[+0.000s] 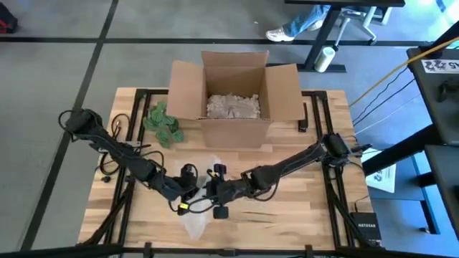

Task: Wrap mug
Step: Wrap the green mug in bubble wrap

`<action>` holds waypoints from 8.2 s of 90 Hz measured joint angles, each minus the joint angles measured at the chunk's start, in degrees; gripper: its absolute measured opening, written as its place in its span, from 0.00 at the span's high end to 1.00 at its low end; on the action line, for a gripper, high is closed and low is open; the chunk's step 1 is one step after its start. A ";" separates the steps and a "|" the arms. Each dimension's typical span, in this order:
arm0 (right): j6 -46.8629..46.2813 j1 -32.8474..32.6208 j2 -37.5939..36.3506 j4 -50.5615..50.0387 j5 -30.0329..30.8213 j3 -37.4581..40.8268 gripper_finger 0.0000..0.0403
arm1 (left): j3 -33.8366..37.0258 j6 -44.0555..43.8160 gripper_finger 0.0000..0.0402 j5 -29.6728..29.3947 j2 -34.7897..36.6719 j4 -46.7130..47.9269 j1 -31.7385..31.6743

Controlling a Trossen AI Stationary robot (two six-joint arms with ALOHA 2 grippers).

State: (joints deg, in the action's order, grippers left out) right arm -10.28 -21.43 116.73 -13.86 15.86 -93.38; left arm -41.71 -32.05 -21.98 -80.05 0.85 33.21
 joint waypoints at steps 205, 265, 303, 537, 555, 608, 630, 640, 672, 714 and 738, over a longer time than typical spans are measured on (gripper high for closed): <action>-3.81 7.62 15.34 -35.93 -24.50 -27.75 1.00 | -20.91 -55.90 1.00 -18.55 -8.20 52.34 30.14; -4.34 7.58 15.56 -35.02 -27.44 -27.70 1.00 | -10.55 -59.64 1.00 -21.49 -16.55 41.35 24.00; -4.44 7.58 16.79 -35.07 -27.54 -27.68 1.00 | -11.23 -43.37 1.00 -40.47 -13.32 32.01 23.07; -1.01 3.45 10.01 -32.29 -21.44 -26.96 0.53 | -11.21 -18.58 1.00 -4.78 -10.14 13.60 6.80; -1.49 3.45 9.55 -39.42 -16.03 -26.94 0.52 | -11.21 -18.56 1.00 -4.76 -10.13 13.61 6.80; -7.33 3.45 6.10 -55.85 -6.60 -26.98 0.52 | -11.21 -18.54 1.00 -4.72 -10.08 13.70 6.73; -7.67 3.38 2.23 -51.80 -2.99 -26.98 0.52 | -11.21 -18.53 1.00 -4.72 -10.08 13.70 6.75; -9.22 3.38 1.27 -51.90 -3.08 -26.98 0.52 | -11.21 -18.53 1.00 -4.72 -10.08 13.71 6.74; -8.37 -0.04 2.96 -42.91 -5.01 -27.00 0.52 | -11.21 -18.49 1.00 -4.74 -10.08 13.72 6.73; -2.83 -1.34 7.54 -32.25 -7.45 -26.98 0.97 | -14.63 -13.88 1.00 -4.76 -8.28 16.86 6.06; -4.46 -5.33 4.59 -36.72 -0.72 -26.98 0.95 | -18.27 -11.65 1.00 0.01 -8.12 23.69 1.21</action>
State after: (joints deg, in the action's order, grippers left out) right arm -14.74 -26.75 121.32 -50.58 15.13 -120.36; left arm -59.99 -43.71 -21.97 -88.17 24.54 34.43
